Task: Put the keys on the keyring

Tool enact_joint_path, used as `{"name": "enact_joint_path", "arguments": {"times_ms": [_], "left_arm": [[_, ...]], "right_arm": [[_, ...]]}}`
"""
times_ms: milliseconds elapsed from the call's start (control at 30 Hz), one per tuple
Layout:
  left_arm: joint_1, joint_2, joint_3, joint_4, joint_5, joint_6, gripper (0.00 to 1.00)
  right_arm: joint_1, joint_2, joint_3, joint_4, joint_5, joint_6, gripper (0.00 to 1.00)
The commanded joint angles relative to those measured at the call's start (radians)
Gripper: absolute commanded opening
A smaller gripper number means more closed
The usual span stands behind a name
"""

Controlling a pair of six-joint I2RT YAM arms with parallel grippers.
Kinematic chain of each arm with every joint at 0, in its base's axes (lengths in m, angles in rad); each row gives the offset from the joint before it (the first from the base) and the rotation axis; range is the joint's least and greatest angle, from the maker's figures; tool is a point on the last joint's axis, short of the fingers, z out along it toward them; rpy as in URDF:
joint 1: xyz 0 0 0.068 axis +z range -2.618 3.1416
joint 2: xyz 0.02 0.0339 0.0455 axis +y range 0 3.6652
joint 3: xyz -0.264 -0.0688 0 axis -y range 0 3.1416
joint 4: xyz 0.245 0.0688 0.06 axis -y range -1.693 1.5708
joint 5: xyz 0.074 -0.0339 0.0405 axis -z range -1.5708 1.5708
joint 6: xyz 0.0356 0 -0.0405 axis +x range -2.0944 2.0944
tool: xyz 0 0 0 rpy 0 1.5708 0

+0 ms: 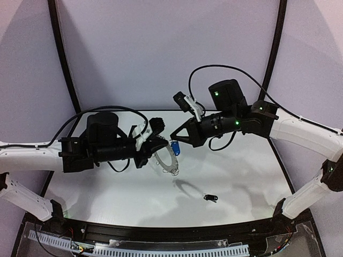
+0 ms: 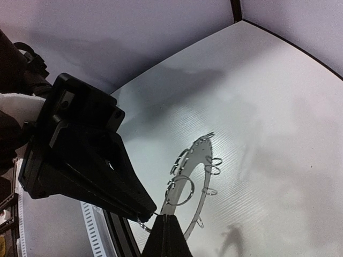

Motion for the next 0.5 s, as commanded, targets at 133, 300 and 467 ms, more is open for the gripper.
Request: {"name": "enact_joint_path", "arguments": {"times_ms": [133, 300, 467], "left_arm": [[0.002, -0.065, -0.031, 0.076, 0.07, -0.016, 0.01], [0.002, -0.062, -0.045, 0.137, 0.096, -0.027, 0.01], [0.0, -0.062, -0.062, 0.201, 0.093, -0.027, 0.01]], "right_arm": [[-0.039, 0.094, -0.062, 0.033, -0.052, -0.063, 0.0], [-0.043, 0.141, -0.086, 0.086, -0.105, -0.058, 0.0], [-0.075, 0.179, -0.162, 0.281, -0.303, 0.061, 0.0]]}}
